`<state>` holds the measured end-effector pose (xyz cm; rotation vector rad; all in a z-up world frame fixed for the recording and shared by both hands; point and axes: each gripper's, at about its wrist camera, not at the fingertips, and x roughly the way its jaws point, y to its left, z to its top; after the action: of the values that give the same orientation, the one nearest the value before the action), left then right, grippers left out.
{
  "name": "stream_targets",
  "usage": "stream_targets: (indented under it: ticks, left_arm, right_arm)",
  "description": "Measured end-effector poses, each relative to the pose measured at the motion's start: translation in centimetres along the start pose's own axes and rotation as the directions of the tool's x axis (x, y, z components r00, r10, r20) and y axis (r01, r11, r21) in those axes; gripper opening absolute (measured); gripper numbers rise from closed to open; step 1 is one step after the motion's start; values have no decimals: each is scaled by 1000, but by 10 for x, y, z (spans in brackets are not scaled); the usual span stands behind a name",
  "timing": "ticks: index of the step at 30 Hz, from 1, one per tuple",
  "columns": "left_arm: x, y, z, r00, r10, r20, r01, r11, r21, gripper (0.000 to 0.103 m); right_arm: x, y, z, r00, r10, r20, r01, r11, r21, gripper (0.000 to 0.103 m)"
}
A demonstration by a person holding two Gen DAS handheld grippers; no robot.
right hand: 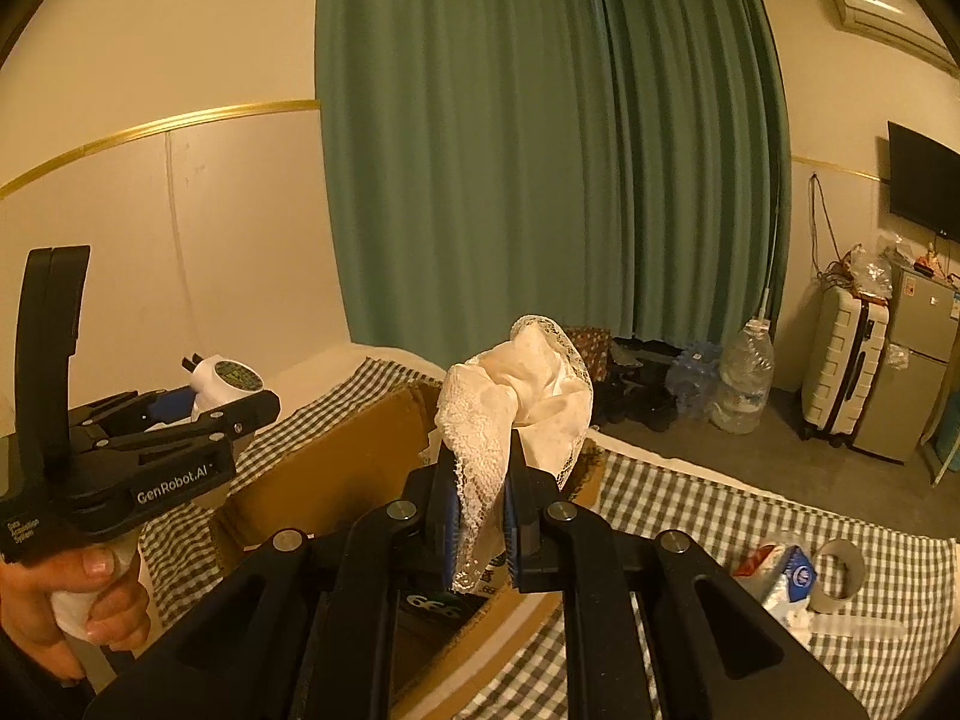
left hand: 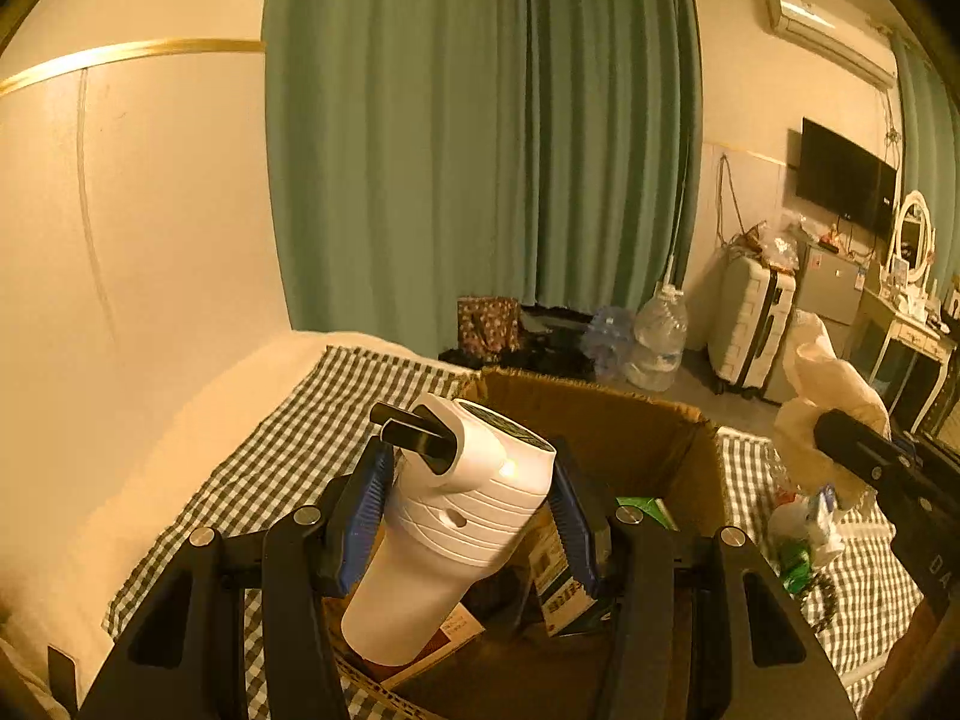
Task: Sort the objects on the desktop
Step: 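Carry the white bottle and lace cloth with both tools over the cardboard box, then lower the bottle and cloth into the box and open both tools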
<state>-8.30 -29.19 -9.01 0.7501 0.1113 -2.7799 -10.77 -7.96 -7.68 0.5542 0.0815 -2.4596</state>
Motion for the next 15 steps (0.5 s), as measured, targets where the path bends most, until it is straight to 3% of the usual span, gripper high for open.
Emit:
stream_targets:
  ticks: [15]
  left_arm:
    - [61, 7, -23, 984, -27, -174, 26, 1000, -8, 53]
  right_arm:
    - [89, 12, -15, 989, 34, -143, -39, 999, -31, 12]
